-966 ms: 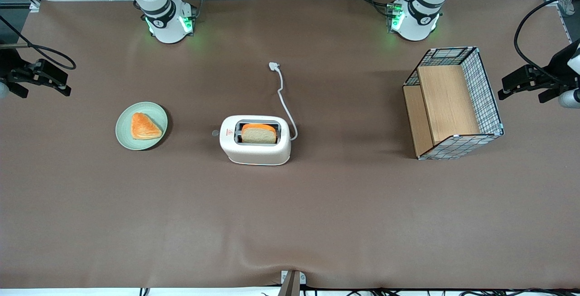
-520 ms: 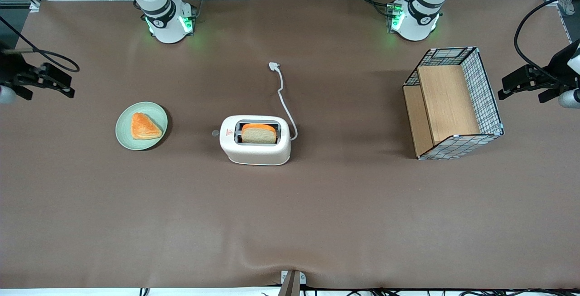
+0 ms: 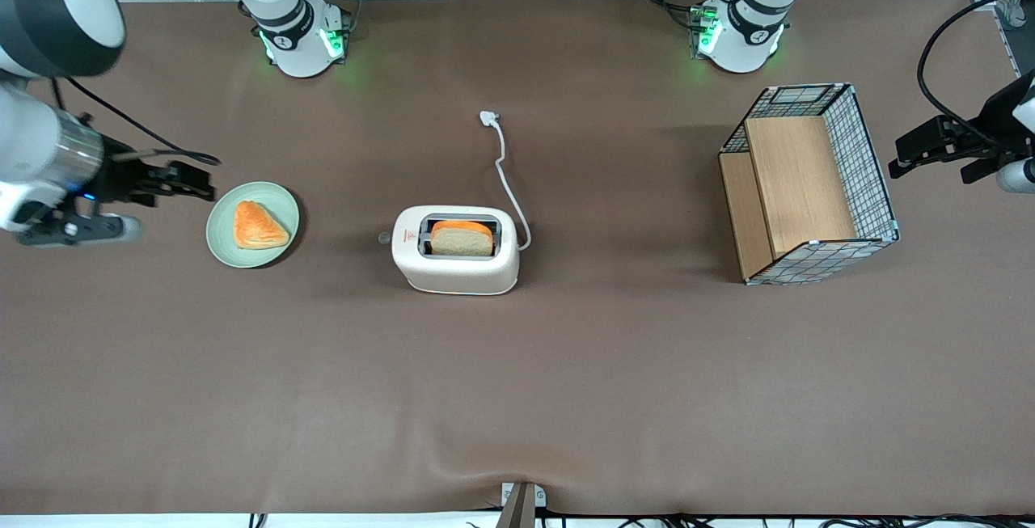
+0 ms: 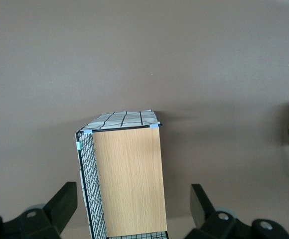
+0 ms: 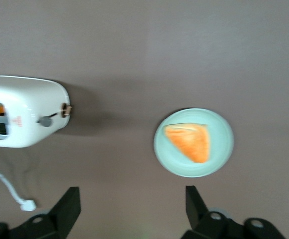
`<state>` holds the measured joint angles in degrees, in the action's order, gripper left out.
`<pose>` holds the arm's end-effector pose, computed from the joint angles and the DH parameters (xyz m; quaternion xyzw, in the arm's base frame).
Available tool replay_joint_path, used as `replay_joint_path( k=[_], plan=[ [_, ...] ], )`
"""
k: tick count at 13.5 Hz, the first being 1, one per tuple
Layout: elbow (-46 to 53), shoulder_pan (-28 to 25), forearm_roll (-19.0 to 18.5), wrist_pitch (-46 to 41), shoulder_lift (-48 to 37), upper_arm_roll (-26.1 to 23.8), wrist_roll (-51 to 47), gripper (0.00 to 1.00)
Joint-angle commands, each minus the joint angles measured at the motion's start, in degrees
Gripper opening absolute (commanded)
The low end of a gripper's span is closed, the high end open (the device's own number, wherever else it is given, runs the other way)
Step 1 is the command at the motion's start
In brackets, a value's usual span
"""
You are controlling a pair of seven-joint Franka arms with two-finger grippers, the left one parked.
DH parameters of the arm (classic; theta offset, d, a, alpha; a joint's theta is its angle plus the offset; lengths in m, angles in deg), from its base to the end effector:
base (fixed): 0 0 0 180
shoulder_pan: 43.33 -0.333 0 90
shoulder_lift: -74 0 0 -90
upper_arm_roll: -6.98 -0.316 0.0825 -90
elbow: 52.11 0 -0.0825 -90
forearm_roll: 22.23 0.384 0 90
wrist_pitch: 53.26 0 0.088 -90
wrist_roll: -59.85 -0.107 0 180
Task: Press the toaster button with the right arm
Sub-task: 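Move the right gripper over the plate toward the toaster's side lever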
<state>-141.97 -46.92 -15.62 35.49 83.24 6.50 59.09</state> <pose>0.5895 0.0542 0.5320 -0.9939 -0.0248 0.0924 0.0543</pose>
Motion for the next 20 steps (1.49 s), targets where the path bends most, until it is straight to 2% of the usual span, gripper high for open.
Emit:
replay_joint_path(
  k=[1, 3, 4, 5, 10, 13, 15, 18, 20],
  plan=[
    [0.74, -1.58, 2.36, -0.33, 2.97, 0.12, -1.7, 0.43],
    [0.56, -2.03, 5.07, -0.42, 5.08, 0.12, -1.79, 0.13],
    [-0.05, -1.94, 8.57, -0.24, 6.31, 0.12, -1.7, 0.02],
    [-0.84, -2.12, 10.69, 0.28, 6.49, 0.21, -1.7, 0.0],
    [-8.66, -8.96, 10.98, 12.65, 6.05, 0.12, -8.02, 0.0],
    [-13.84, -10.11, 14.57, 19.6, 5.97, 0.12, -8.2, 0.0],
    [-17.44, -12.22, 14.84, 25.39, 5.88, 0.12, -8.55, 0.0],
    [-19.83, -12.93, 19.31, 28.85, 6.05, 0.12, -8.55, 0.0],
    [-20.35, -13.19, 20.47, 29.64, 6.32, 0.12, -8.55, 0.0]
  ],
)
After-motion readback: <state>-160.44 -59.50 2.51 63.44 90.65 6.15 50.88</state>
